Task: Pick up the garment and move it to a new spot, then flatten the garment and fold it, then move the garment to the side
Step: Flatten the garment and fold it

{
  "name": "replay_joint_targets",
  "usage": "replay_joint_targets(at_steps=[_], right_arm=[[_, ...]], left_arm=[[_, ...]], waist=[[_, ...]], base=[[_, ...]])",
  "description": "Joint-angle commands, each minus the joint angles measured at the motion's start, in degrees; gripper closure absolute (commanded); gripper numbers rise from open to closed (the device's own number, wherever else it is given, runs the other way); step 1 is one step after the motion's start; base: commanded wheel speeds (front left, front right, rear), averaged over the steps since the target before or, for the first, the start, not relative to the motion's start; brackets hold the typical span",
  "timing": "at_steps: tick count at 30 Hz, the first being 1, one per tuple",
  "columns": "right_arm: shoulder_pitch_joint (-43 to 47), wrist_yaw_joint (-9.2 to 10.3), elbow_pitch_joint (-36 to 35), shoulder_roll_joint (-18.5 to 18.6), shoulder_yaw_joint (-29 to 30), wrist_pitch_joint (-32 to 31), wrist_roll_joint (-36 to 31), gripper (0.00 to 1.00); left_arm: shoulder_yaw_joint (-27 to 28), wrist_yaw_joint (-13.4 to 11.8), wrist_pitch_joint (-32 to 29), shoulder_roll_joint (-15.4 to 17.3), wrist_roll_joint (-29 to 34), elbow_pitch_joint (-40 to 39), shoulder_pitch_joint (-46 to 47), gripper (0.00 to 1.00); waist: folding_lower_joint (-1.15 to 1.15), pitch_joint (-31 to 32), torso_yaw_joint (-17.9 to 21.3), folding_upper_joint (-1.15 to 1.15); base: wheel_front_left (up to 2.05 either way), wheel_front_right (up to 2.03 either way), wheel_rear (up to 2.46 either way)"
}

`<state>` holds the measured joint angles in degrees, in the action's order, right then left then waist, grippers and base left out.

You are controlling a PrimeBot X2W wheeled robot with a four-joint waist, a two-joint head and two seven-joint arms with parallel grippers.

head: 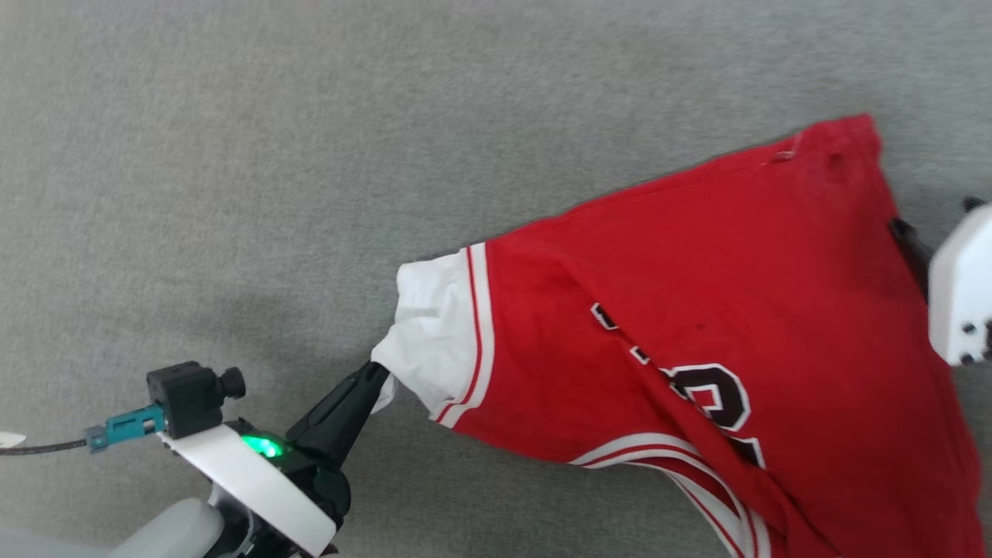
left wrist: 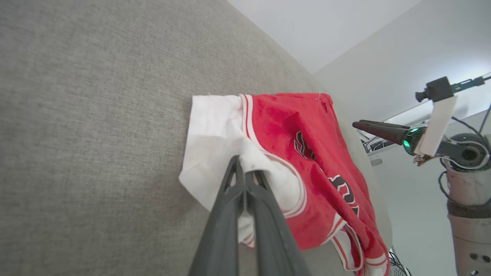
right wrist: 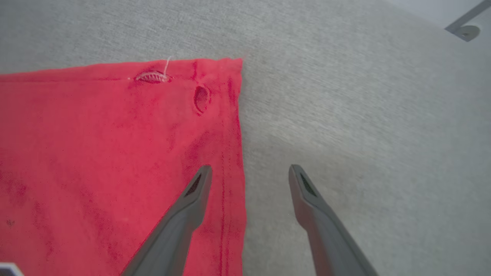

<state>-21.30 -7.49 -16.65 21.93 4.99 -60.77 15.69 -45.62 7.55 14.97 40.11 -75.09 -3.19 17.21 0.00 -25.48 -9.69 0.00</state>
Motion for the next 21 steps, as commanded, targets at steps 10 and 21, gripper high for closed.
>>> replay_joint_targets(at_steps=[10,21], right_arm=[[-9.92,0.0,16.36,-0.58,-6.67,-0.33,-1.81,0.16],[-13.01,0.01,19.26,-1.85,-5.38,5.14,0.98,1.0]], left_arm=[[-1.87,-0.13,0.28,-1.76,-0.94,0.98,4.1,1.0],[-3.31,-0.13,0.28,-0.41,0.82,3.05,9.89,1.0]], waist=[[0.0,-3.71,-3.36,0.0],[0.0,-0.37,-0.98,0.0]], base=[[0.0,0.0,0.0],[0.0,0.0,0.0]])
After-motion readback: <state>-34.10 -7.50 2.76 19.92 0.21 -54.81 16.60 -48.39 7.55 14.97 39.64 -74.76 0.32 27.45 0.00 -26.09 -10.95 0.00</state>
